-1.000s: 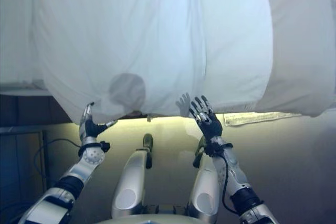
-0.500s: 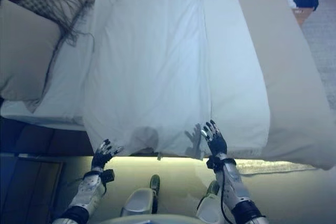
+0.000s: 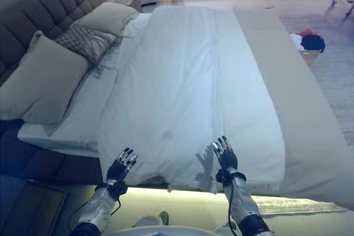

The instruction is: Make the bed neatly

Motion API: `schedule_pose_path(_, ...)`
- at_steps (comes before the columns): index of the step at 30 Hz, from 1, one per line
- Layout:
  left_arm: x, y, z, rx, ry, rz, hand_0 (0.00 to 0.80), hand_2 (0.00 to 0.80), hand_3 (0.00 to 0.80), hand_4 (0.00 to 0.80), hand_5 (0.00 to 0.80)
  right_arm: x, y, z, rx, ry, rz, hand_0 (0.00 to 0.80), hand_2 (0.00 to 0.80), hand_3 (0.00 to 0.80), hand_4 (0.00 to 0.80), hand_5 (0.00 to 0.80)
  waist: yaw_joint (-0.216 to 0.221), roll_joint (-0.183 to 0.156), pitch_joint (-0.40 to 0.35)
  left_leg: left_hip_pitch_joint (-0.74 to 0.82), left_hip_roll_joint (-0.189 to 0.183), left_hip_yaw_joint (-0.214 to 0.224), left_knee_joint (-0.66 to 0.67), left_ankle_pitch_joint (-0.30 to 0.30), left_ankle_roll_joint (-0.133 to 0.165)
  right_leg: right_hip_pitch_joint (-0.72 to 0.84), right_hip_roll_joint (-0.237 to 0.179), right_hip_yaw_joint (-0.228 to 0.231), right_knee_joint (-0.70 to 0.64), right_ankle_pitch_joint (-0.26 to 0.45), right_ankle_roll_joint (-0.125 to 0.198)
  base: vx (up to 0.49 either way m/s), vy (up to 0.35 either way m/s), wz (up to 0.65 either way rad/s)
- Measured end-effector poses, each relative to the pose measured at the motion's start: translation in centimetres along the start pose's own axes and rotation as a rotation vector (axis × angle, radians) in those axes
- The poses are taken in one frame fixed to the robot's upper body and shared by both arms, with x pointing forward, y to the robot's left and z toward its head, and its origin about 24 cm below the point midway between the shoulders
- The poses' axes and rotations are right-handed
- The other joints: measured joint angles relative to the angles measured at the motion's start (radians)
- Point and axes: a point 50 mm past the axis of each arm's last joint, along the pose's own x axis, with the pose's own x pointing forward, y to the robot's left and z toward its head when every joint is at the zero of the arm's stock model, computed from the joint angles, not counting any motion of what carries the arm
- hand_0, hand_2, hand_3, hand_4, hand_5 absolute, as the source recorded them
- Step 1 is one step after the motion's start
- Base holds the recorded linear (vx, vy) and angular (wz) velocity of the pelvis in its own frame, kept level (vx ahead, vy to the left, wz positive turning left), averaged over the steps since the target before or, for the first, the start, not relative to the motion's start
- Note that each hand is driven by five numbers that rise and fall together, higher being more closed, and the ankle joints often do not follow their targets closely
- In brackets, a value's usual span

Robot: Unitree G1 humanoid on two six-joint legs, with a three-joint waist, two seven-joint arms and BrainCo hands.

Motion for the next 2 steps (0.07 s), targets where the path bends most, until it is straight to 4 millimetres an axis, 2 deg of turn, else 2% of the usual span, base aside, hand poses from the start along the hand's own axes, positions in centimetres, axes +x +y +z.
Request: schedule_pose_path(2, -0.37, 0.05, -0.2, -0.005, 0.003, 0.0, 0.0, 0.0, 0.0, 0.0, 0.0, -0.17, -0.16, -0.19, 0.001, 0.006, -0.006, 0.0, 0.0, 0.0, 0.0, 0.0, 0.0, -0.002, -0.013, 0.004, 0.0, -0.001, -0.004, 0.0, 0.0, 0.004, 0.0, 0.0, 0.0, -0.002, 0.001, 0.0, 0.0, 0.0)
